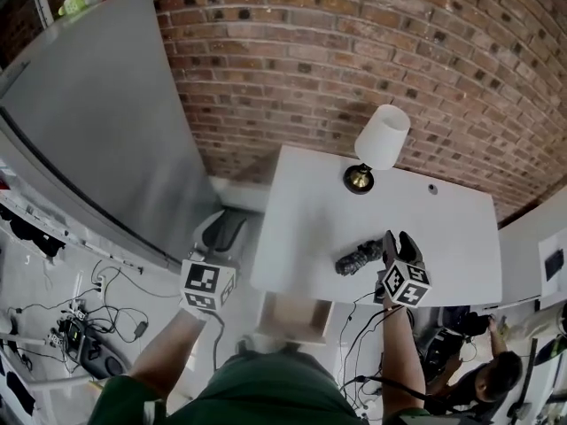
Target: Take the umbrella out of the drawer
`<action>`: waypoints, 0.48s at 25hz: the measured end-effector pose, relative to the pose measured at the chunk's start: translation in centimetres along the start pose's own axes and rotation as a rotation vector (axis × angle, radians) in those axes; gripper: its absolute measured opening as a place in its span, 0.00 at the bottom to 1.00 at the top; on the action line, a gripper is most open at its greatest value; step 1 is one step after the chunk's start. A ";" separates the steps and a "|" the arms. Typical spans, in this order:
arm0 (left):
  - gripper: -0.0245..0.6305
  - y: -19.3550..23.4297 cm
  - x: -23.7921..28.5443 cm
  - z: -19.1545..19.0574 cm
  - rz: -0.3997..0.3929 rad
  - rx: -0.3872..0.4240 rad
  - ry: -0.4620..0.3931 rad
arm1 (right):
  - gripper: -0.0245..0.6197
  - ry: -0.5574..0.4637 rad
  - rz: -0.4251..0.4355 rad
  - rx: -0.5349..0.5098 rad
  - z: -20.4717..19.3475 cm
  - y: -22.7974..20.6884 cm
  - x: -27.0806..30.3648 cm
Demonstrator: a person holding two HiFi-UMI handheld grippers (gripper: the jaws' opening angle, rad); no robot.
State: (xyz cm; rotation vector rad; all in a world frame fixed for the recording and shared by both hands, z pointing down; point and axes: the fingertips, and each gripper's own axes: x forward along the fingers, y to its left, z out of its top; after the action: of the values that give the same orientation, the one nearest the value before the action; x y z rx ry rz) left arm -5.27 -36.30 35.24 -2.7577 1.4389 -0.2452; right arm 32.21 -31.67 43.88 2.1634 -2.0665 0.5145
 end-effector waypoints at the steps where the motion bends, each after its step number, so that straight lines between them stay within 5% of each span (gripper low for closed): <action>1: 0.28 0.1 -0.3 0.4 -0.004 0.004 -0.008 | 0.27 -0.029 0.018 -0.040 1.2 1.3 -0.8; 6: 0.28 0.5 -2.0 2.0 -0.014 0.016 -0.045 | 0.14 -0.142 0.064 -0.156 5.5 6.6 -4.6; 12: 0.27 1.6 -4.0 3.3 -0.016 0.022 -0.071 | 0.14 -0.248 0.064 -0.202 9.0 9.9 -8.4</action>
State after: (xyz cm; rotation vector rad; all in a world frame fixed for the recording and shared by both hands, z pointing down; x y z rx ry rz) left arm -8.31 -34.16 31.29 -2.7316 1.3902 -0.1611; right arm 23.80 -27.11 31.32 2.1402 -2.2040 0.0385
